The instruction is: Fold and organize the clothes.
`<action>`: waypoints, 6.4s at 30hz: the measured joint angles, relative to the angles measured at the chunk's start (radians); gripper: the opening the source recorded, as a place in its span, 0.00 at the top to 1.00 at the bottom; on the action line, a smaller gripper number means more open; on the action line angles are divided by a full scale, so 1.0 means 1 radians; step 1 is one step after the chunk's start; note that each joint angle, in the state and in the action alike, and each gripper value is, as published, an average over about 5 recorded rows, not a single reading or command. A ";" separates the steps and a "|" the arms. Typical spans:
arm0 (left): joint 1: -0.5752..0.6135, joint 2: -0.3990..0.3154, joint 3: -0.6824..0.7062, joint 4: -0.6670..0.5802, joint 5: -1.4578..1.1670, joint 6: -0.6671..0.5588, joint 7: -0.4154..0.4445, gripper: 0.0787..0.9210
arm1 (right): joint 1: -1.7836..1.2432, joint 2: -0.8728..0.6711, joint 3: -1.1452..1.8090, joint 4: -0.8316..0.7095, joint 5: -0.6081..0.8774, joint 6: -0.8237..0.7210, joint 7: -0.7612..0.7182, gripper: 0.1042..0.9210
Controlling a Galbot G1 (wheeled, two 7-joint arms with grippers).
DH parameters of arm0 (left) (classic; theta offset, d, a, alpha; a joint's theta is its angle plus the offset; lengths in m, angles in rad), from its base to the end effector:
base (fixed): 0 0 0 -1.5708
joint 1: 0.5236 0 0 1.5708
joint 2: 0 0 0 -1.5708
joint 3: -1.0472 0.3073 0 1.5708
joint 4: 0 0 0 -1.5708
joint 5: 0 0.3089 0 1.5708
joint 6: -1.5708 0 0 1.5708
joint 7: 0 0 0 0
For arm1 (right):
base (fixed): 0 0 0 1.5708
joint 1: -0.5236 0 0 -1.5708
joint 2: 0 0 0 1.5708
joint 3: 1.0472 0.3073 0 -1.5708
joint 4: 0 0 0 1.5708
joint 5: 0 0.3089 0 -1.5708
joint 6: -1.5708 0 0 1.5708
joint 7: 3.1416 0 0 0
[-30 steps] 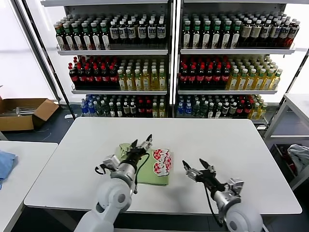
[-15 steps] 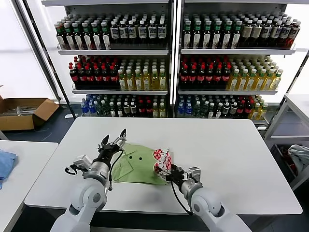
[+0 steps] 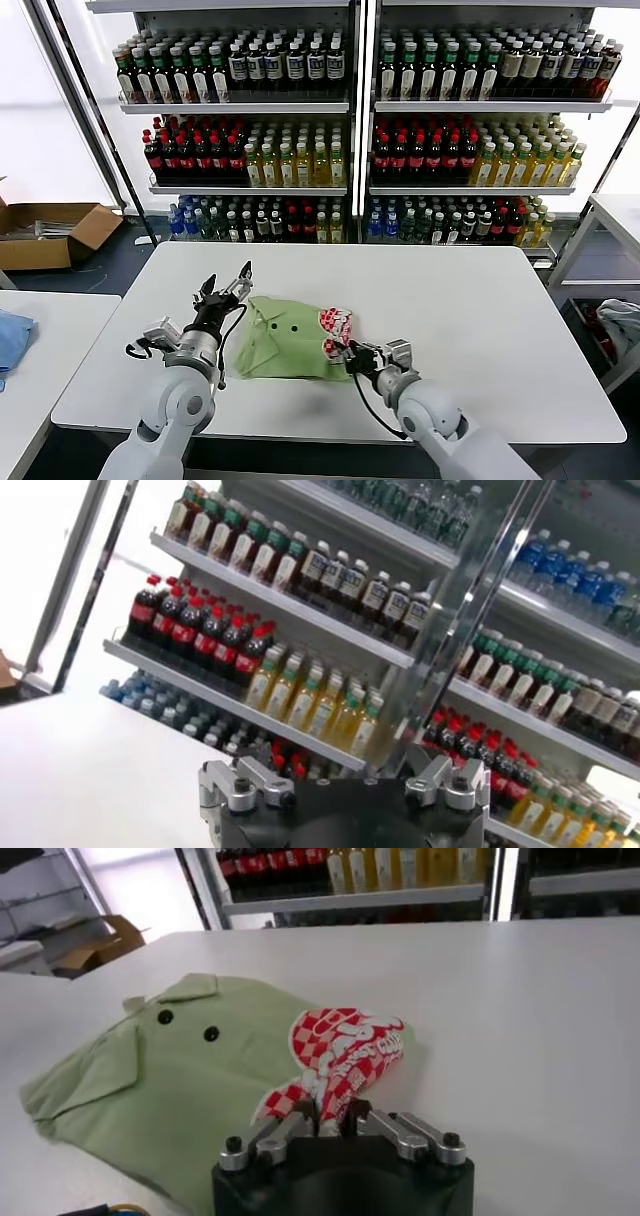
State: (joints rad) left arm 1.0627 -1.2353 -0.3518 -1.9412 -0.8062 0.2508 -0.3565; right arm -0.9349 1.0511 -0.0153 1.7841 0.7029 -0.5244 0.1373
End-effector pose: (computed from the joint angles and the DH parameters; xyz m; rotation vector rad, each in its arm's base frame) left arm 0.2806 0.0179 -0.2052 -0.0762 -2.9549 0.6529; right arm 0.2896 0.0143 -0.2561 0.6342 -2.5327 -0.0157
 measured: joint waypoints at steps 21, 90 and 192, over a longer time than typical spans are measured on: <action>0.029 0.013 -0.003 0.004 0.064 -0.008 0.026 0.12 | -0.275 -0.258 0.301 0.110 -0.054 0.203 -0.066 0.52; 0.129 0.042 -0.043 -0.071 0.130 -0.012 0.163 0.12 | -0.439 -0.096 0.478 0.226 -0.242 0.292 -0.133 0.12; 0.202 0.030 -0.115 -0.119 0.231 -0.034 0.254 0.12 | -0.562 0.031 0.585 0.326 -0.229 0.343 -0.222 0.12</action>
State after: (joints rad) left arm 1.2648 -1.2055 -0.4669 -2.0603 -0.5754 0.2166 -0.1027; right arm -1.4967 1.0825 0.5702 2.1101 0.4740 -0.1818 -0.0843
